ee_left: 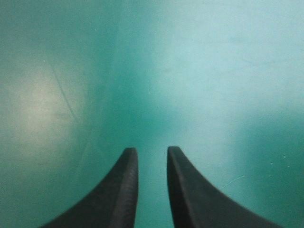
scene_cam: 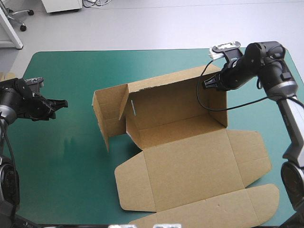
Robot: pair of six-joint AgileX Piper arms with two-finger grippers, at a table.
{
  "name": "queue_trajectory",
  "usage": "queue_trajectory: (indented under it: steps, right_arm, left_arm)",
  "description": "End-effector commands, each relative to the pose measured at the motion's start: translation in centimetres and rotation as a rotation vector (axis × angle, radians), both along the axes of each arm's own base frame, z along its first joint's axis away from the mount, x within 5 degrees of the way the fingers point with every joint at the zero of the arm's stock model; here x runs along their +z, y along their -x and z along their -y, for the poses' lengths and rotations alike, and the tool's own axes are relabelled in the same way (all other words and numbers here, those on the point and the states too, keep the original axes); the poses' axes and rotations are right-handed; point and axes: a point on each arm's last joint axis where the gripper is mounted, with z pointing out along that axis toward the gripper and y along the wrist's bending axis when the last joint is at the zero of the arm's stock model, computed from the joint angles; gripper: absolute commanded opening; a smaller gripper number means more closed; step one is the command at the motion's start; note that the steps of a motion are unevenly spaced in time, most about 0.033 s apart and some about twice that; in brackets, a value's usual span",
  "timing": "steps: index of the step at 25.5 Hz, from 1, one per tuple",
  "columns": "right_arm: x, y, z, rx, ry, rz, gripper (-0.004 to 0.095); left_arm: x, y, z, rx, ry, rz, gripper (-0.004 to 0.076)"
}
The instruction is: Fold the box
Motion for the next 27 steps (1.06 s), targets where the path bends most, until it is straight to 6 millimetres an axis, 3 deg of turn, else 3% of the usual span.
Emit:
queue_trajectory:
  steps: [1,9,12,16,21,27]
  right_arm:
    - [-0.1,-0.8,-0.1,-0.030,-0.040,-0.011,-0.0032]
    - [-6.3,-4.6,-0.8,-0.042,-0.006,-0.167,-0.0025]
    - [-7.1,-5.2,-0.9,-0.030,0.001,-0.167,0.0038]
    - [-7.1,-6.3,-1.1,-0.030,-0.010,-0.097,0.0231]
    - [-5.9,-7.4,-1.2,-0.019,-0.026,0.047,0.0612]
    - [-4.4,-7.2,-1.0,-0.025,-0.007,0.056,0.0630]
  left_arm:
    - [2.6,0.4,0.3,0.004,-0.004,0.102,0.0160]
    - [2.6,0.3,0.3,0.007,0.007,0.103,0.0160]
    - [2.6,0.3,0.3,0.007,0.007,0.103,0.0160]
    - [2.6,0.3,0.3,0.007,0.007,0.103,0.0160]
    - [2.6,0.4,0.3,0.003,0.005,0.099,0.0160]
    - [2.7,0.5,0.1,-0.001,-0.022,0.093,0.0160]
